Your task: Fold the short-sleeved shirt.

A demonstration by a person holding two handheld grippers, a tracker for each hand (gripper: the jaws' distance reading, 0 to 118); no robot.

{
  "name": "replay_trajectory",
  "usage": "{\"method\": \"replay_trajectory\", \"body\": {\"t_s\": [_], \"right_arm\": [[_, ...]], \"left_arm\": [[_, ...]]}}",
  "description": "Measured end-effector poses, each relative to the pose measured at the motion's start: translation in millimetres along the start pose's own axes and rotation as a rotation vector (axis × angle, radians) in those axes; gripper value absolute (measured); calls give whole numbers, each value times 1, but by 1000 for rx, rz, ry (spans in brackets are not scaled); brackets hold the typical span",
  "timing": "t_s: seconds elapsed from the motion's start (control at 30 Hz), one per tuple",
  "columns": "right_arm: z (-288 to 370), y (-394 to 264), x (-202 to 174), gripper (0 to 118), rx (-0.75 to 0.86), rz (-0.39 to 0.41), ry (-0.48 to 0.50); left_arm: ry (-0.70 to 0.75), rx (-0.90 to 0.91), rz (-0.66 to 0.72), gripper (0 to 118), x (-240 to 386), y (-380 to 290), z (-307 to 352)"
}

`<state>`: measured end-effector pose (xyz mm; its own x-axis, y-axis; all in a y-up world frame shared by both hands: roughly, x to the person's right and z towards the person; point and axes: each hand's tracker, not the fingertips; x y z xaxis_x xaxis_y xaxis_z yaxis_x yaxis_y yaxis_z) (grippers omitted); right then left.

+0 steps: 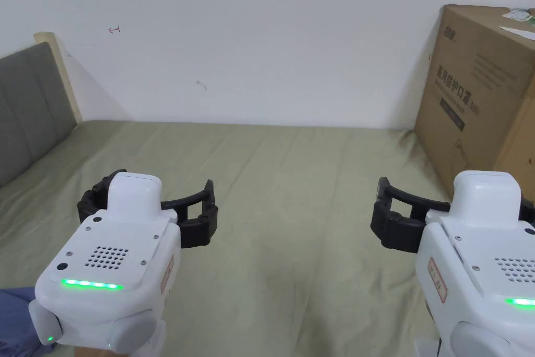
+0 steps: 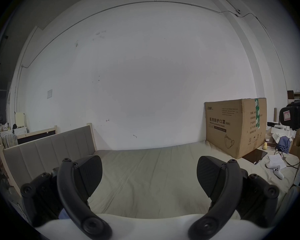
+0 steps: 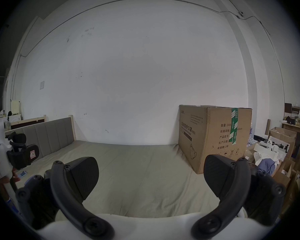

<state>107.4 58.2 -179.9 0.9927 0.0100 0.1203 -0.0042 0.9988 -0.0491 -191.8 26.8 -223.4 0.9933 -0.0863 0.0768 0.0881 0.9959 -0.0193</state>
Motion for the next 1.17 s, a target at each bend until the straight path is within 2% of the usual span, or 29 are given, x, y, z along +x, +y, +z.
{"method": "replay_trajectory", "body": {"t_s": [0.2,0.27,0.37,0.43,0.5,0.53,0.6,0.7,1.0,1.17], "right_arm": [[-6,-1,0,118,-26,-6,-14],[-9,-1,1,118,-56,-35,-35],[-21,3,5,118,-229,-179,-71],[-32,10,6,118,-427,-285,-192],[-41,13,9,118,-587,-341,-253],[-47,13,11,118,-629,-353,-245],[-51,10,14,118,-667,-353,-205],[-49,6,13,118,-639,-334,-217],[-39,7,2,118,-553,-212,-140],[-34,12,-4,118,-535,-224,-175]], "left_arm": [[-1,1,2,110,-1,2,0],[0,1,3,110,-1,3,0],[0,-2,9,110,-3,3,1],[-1,-1,15,110,-5,3,1],[1,-2,16,110,-6,2,1],[4,-4,16,110,-6,2,1],[7,-6,19,110,-7,1,0],[6,-9,26,110,-8,1,1],[11,-11,31,110,-9,-1,2],[7,-9,42,110,-10,1,2]]}}
